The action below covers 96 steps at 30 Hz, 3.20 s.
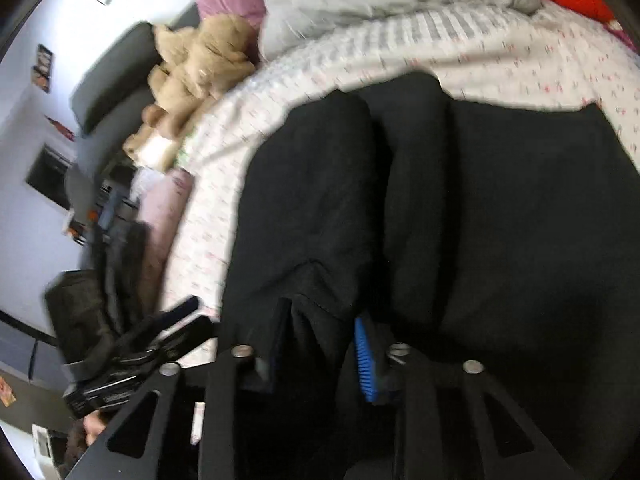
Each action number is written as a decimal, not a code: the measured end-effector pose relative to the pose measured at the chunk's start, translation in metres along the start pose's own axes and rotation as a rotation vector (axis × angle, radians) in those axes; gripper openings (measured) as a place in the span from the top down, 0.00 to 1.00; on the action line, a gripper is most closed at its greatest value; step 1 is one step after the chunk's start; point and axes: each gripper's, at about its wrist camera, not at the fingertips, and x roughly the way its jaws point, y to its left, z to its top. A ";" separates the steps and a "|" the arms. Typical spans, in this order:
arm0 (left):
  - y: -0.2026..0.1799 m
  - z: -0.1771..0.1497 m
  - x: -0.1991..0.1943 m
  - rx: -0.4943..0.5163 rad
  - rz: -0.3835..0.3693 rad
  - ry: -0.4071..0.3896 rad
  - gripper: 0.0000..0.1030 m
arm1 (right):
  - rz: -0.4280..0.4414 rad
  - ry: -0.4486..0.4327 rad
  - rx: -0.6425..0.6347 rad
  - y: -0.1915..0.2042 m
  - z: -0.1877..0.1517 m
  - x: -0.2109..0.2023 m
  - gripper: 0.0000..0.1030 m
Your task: Fold large clothes
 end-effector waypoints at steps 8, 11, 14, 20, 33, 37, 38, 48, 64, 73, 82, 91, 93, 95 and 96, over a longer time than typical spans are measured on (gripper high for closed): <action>-0.006 0.002 -0.003 0.002 -0.041 -0.022 0.09 | 0.001 -0.091 0.025 -0.025 -0.024 -0.064 0.77; -0.010 -0.004 0.010 0.022 -0.039 0.012 0.09 | -0.083 -0.047 0.073 -0.059 -0.031 -0.061 0.69; -0.012 -0.007 0.022 0.002 -0.056 0.046 0.09 | -0.181 0.017 0.132 -0.084 -0.040 -0.045 0.39; -0.024 -0.012 0.032 0.040 -0.050 0.069 0.09 | 0.062 -0.122 0.344 -0.117 -0.030 -0.077 0.14; -0.022 0.000 0.016 0.031 -0.044 0.005 0.09 | 0.161 0.062 0.309 -0.083 -0.016 0.011 0.61; -0.021 0.009 0.004 0.022 -0.037 -0.048 0.09 | 0.073 -0.023 0.148 -0.045 -0.006 -0.010 0.73; -0.023 0.011 -0.001 0.019 -0.046 -0.068 0.09 | 0.062 -0.039 0.115 -0.039 -0.005 -0.015 0.74; -0.067 0.019 -0.009 0.042 -0.224 -0.165 0.43 | 0.061 -0.225 0.098 -0.072 -0.009 -0.104 0.75; -0.148 -0.015 0.052 0.320 -0.171 -0.029 0.57 | 0.072 -0.213 0.523 -0.243 -0.036 -0.139 0.38; -0.154 -0.007 0.050 0.297 -0.182 -0.034 0.57 | 0.163 -0.075 0.569 -0.227 -0.081 -0.151 0.28; -0.168 -0.013 0.049 0.349 -0.217 -0.048 0.56 | 0.178 -0.197 0.374 -0.178 -0.075 -0.180 0.78; -0.193 -0.046 0.064 0.556 -0.098 0.000 0.53 | -0.156 -0.010 0.368 -0.202 -0.083 -0.148 0.43; -0.195 -0.039 0.056 0.549 -0.119 -0.018 0.47 | -0.154 -0.119 0.366 -0.197 -0.073 -0.173 0.39; -0.195 -0.029 0.051 0.532 -0.132 -0.055 0.46 | -0.140 -0.232 0.336 -0.188 -0.055 -0.188 0.37; -0.195 -0.025 0.051 0.521 -0.131 -0.071 0.45 | -0.126 -0.262 0.321 -0.185 -0.048 -0.189 0.37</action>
